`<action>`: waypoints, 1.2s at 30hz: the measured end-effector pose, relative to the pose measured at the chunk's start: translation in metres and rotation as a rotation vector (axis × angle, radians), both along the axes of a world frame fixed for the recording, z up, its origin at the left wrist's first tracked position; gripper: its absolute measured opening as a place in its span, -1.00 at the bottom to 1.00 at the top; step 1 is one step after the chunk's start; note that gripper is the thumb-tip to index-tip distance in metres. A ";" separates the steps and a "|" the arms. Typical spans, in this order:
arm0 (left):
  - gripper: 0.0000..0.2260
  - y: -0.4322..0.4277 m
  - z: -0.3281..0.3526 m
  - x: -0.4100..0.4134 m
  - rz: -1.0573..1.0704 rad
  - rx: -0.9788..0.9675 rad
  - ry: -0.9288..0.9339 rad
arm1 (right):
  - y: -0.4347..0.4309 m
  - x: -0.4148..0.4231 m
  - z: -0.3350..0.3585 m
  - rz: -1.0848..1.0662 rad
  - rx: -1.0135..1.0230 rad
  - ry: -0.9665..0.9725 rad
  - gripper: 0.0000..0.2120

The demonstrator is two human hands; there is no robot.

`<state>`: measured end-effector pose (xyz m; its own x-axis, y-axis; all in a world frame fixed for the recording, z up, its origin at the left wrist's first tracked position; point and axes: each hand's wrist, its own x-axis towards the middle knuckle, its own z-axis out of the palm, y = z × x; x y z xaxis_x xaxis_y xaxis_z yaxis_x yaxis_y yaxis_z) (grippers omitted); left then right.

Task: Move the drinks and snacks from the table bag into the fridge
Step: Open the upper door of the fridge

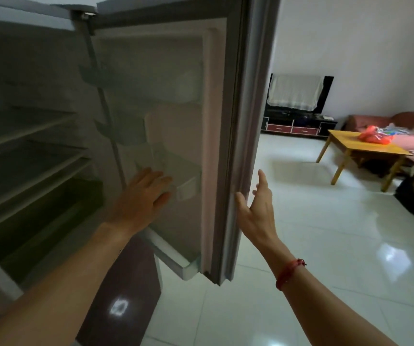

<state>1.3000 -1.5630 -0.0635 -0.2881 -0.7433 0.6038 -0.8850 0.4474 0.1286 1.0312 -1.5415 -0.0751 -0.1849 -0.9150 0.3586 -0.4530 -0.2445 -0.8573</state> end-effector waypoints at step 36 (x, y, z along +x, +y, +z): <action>-0.51 -0.167 -0.013 -0.138 -0.060 -0.266 -0.081 | -0.249 -0.097 0.021 0.030 0.100 -0.093 -0.30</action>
